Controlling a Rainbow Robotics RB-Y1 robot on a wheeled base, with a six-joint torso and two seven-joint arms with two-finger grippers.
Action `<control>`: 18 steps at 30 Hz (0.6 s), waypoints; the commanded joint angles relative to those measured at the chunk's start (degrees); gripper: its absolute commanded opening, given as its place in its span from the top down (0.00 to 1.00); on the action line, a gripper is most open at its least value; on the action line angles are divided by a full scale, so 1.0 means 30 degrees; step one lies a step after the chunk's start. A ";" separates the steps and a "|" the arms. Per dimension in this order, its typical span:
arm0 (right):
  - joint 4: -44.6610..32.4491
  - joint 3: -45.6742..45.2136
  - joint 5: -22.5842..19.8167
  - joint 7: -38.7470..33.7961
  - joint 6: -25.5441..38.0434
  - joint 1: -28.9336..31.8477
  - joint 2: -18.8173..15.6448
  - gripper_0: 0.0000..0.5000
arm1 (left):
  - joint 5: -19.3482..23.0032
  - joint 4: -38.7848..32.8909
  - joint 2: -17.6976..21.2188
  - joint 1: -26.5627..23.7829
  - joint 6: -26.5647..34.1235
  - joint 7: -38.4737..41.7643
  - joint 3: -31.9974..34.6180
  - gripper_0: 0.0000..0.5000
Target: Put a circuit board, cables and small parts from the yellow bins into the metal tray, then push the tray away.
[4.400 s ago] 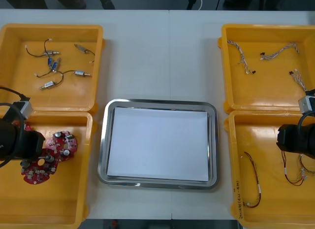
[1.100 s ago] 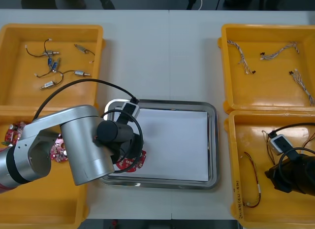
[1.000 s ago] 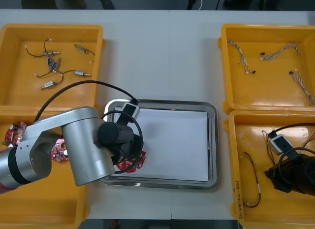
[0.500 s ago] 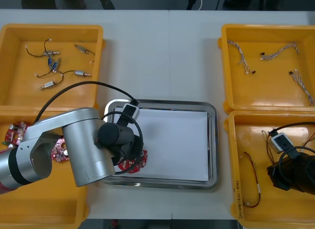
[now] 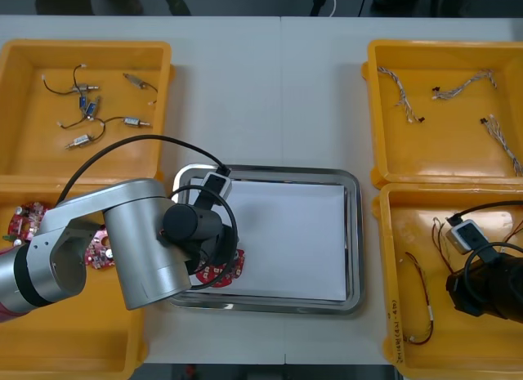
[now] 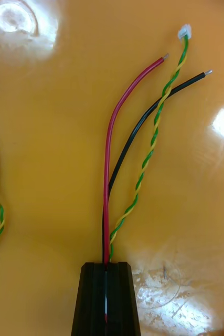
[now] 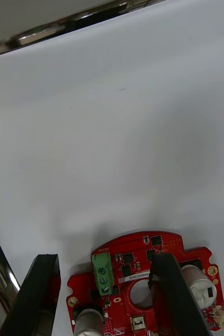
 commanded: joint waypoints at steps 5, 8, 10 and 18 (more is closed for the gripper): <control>-0.2904 -0.2549 -0.1519 -0.0769 0.2973 0.0491 -0.1215 1.00 | 0.1052 -0.0403 -0.0190 -0.0704 -0.0018 0.1647 0.0931 0.00; -0.3226 -0.3603 -0.2896 -0.0740 0.3530 0.0491 -0.1420 1.00 | 0.1813 -0.0813 -0.0190 -0.0733 0.0656 0.1530 0.1810 0.00; -0.3402 -0.4219 -0.3628 -0.0711 0.3881 0.0491 -0.1537 1.00 | 0.2282 -0.1194 -0.0190 -0.0763 0.1330 0.1442 0.2337 0.00; -0.3988 -0.6123 -0.6148 -0.0974 0.5903 -0.0183 -0.1947 1.00 | 0.4479 -0.3011 -0.0073 -0.0763 0.4377 0.1266 0.5179 0.00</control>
